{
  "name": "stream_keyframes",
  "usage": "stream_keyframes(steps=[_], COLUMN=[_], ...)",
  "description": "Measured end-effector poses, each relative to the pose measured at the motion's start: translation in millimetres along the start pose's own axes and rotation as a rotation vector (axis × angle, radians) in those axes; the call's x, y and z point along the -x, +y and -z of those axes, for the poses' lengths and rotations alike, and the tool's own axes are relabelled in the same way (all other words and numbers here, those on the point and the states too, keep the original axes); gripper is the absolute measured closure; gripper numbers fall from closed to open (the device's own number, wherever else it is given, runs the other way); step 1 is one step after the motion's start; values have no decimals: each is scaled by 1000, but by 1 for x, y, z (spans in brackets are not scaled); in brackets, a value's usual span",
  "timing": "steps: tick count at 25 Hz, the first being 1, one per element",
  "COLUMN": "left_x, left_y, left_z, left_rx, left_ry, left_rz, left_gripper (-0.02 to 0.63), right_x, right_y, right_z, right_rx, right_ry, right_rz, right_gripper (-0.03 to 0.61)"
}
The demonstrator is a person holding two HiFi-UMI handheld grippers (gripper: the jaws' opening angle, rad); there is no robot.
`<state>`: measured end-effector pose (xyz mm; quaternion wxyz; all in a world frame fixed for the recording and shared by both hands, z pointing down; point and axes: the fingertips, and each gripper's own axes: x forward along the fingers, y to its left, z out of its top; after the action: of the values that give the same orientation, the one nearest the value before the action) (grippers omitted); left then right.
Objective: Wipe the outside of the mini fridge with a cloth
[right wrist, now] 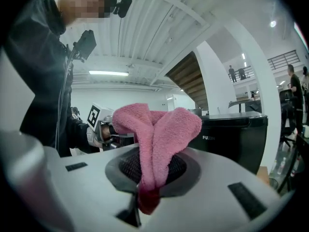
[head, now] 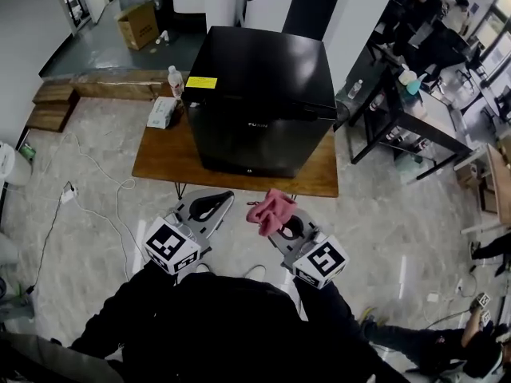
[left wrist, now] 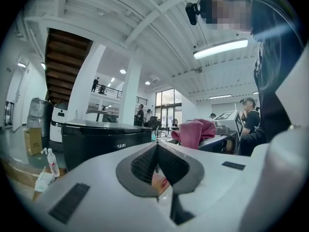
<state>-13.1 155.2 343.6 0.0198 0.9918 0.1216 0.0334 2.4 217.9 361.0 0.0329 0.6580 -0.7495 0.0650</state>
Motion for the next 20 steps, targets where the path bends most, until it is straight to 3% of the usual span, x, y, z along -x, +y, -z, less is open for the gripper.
stream_keyframes(steps=[11,16,20], left_x=[-59,-68,-62], left_y=[11,61,126], left_z=[-77,-121,-158], left_rx=[-100,-139,-177], left_ry=[-42,-83,-127], left_rz=[-142,-180,-194], left_gripper=[607,607,607], right_x=[20,-19,-79], right_y=[-76,-117,-156], right_z=[-74,-120,-165], right_rx=[179,234,322], right_ry=[55,123,207], right_rz=[-126,-120,-129], right_gripper=[522,522,522])
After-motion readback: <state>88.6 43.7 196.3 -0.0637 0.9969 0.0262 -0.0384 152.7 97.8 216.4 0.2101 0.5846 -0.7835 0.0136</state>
